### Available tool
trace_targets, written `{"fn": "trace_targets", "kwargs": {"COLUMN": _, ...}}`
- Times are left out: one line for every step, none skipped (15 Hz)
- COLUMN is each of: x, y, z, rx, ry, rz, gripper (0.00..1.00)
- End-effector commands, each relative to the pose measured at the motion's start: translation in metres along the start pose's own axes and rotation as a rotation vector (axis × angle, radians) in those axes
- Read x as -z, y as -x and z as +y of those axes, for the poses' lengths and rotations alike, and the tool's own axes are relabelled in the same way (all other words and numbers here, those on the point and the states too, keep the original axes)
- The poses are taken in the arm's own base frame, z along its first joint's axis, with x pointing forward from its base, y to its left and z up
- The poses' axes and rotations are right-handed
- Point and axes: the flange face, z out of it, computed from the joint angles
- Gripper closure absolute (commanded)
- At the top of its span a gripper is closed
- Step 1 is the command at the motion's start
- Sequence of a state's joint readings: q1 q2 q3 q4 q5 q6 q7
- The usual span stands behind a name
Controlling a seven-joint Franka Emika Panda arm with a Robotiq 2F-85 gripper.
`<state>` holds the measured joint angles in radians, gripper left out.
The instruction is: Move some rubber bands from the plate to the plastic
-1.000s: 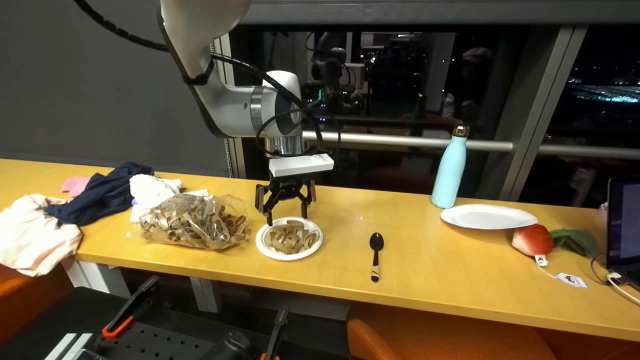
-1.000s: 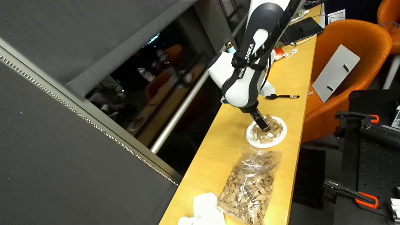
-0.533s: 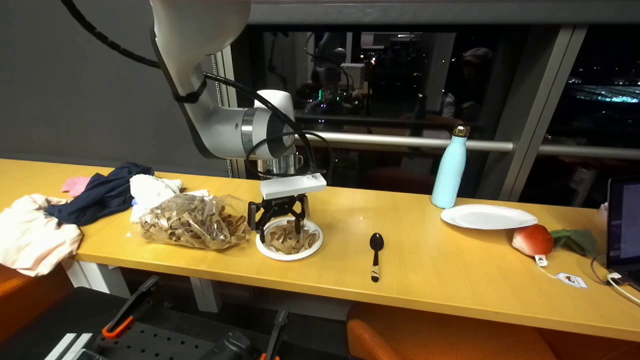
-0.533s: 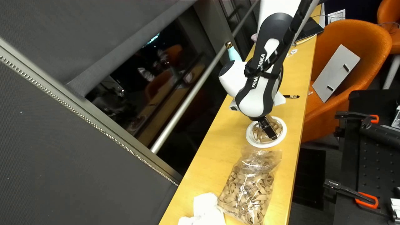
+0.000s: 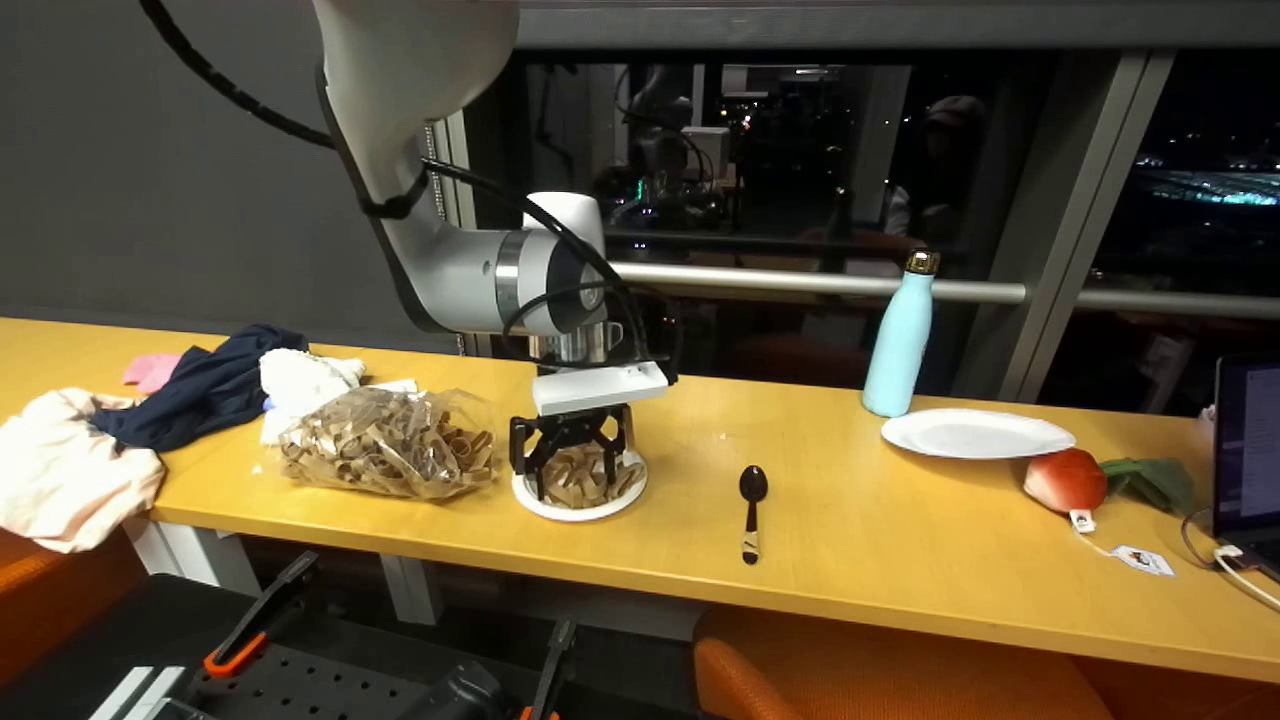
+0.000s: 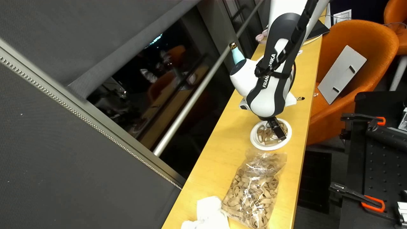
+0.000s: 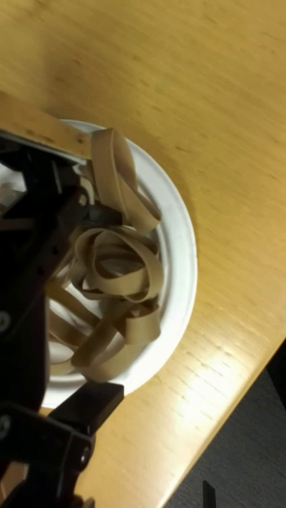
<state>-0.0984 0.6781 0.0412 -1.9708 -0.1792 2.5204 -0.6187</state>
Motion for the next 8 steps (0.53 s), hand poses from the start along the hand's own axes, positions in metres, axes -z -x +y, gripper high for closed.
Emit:
{"fn": "trace_targets", "kwargs": {"x": 0.0058, "y": 0.0031, "z": 0.0088, "rx": -0.017, "ry": 0.036, "rz": 0.022, "gripper": 0.34}}
{"fn": "trace_targets", "kwargs": {"x": 0.0065, "y": 0.0015, "z": 0.01, "rx": -0.015, "ry": 0.04, "rz": 0.03, "gripper": 0.42}}
{"fn": "trace_targets", "kwargs": {"x": 0.0073, "y": -0.0002, "z": 0.0108, "rx": -0.015, "ry": 0.043, "rz": 0.036, "gripper": 0.51}}
{"fn": "trace_targets", "kwargs": {"x": 0.0082, "y": -0.0014, "z": 0.0112, "rx": -0.015, "ry": 0.047, "rz": 0.042, "gripper": 0.58}}
{"fn": "trace_targets", "kwargs": {"x": 0.0092, "y": -0.0023, "z": 0.0119, "rx": -0.015, "ry": 0.05, "rz": 0.048, "gripper": 0.64}}
{"fn": "trace_targets", "kwargs": {"x": 0.0107, "y": -0.0033, "z": 0.0119, "rx": -0.016, "ry": 0.05, "rz": 0.054, "gripper": 0.73}}
{"fn": "trace_targets", "kwargs": {"x": 0.0129, "y": -0.0041, "z": 0.0114, "rx": -0.02, "ry": 0.05, "rz": 0.06, "gripper": 0.8}}
{"fn": "trace_targets", "kwargs": {"x": 0.0152, "y": -0.0052, "z": 0.0101, "rx": -0.021, "ry": 0.047, "rz": 0.071, "gripper": 0.88}}
